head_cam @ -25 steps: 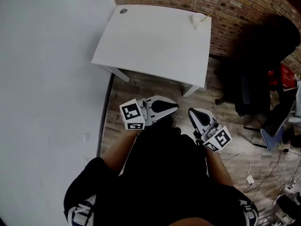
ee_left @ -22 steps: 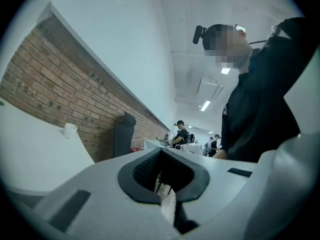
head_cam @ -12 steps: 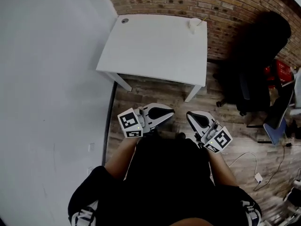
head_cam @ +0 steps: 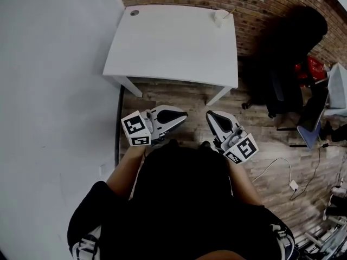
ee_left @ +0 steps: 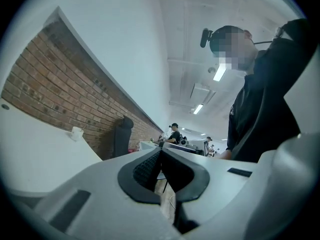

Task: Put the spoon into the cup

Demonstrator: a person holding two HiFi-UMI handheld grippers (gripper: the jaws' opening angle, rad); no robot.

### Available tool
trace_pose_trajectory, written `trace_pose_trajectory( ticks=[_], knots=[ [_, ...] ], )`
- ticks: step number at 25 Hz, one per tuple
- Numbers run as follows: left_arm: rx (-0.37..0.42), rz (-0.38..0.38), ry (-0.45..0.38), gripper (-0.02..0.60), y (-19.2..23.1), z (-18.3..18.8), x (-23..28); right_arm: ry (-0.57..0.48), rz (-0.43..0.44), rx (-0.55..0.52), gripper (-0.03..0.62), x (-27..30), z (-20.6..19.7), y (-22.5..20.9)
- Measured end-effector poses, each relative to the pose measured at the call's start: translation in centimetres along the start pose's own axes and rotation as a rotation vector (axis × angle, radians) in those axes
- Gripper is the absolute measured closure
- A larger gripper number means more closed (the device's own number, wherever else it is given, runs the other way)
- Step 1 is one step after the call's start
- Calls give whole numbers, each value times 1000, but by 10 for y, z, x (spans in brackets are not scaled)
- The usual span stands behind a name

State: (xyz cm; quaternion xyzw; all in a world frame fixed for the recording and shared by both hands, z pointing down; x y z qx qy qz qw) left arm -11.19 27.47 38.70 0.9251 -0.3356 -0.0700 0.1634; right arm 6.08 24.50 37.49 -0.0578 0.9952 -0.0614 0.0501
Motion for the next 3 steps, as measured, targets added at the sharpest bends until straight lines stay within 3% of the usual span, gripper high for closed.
trace_pose_trajectory(
  ticks=[3],
  knots=[
    [8,-15,-11,566,13,8,-14,-4,-16,-30,588,20,4,4]
  ],
)
Point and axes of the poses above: the fingertips, and each gripper's own axes: x forward along the fingers, y to its left, z out of its top, the point moved 6 cm from there along -x, backward along the fingers, and after that the axes turned 13 degrees about z, right-handed, at the moved point
